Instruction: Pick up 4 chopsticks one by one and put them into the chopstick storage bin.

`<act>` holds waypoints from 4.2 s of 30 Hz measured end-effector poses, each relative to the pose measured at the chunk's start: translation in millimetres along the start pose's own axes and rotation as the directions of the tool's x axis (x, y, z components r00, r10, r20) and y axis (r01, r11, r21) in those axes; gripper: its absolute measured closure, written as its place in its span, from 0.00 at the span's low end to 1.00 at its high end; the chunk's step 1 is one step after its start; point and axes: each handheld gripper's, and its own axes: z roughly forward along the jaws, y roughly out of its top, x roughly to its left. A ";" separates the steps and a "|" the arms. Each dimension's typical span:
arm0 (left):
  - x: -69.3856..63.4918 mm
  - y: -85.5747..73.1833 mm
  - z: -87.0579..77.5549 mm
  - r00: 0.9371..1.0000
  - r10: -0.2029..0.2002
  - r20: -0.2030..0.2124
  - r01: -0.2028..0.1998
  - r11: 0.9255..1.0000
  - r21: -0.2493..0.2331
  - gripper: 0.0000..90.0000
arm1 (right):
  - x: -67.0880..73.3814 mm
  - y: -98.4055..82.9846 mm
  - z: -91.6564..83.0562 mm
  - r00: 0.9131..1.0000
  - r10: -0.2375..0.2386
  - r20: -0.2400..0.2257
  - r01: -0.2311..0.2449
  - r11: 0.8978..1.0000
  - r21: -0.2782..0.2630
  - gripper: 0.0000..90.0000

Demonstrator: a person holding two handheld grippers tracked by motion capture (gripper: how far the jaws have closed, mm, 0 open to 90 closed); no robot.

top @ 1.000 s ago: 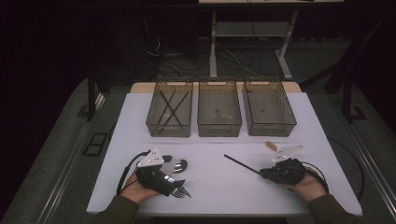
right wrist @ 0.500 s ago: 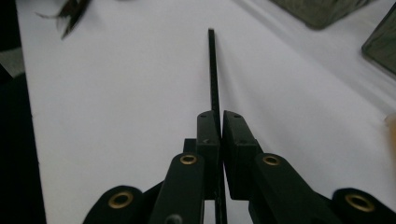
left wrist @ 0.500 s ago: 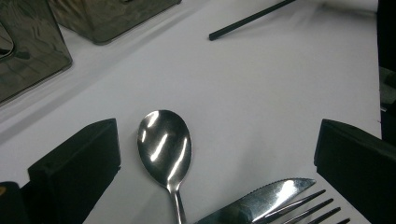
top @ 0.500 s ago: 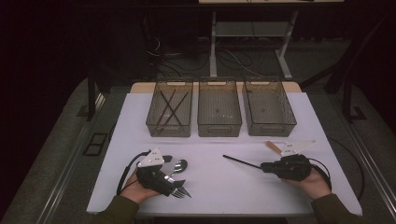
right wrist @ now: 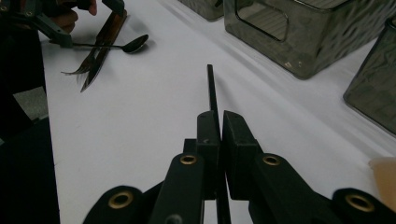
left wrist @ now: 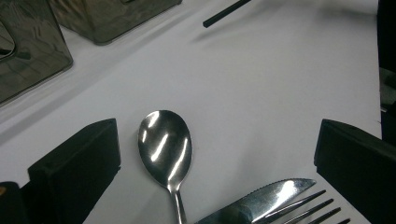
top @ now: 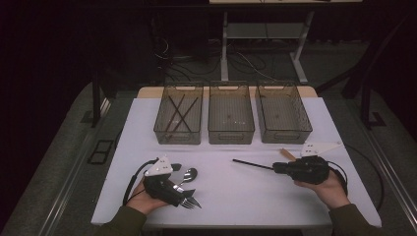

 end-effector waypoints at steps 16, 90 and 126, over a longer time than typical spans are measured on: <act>-0.1 0.0 0.1 1.000 0.000 -0.001 0.000 1.000 0.001 0.00 | 2.0 18.8 4.0 1.000 0.013 -0.013 -0.014 0.999 -0.047 0.96; 3.9 0.8 -1.6 0.999 0.002 -0.036 -0.002 1.000 -0.017 0.00 | -6.9 188.4 148.4 0.987 0.055 0.153 -0.034 0.990 -0.135 0.96; 6.1 3.0 -1.6 1.000 0.002 -0.021 -0.002 1.000 -0.020 0.00 | -10.5 235.1 277.0 0.958 0.048 0.281 -0.065 0.997 0.051 0.95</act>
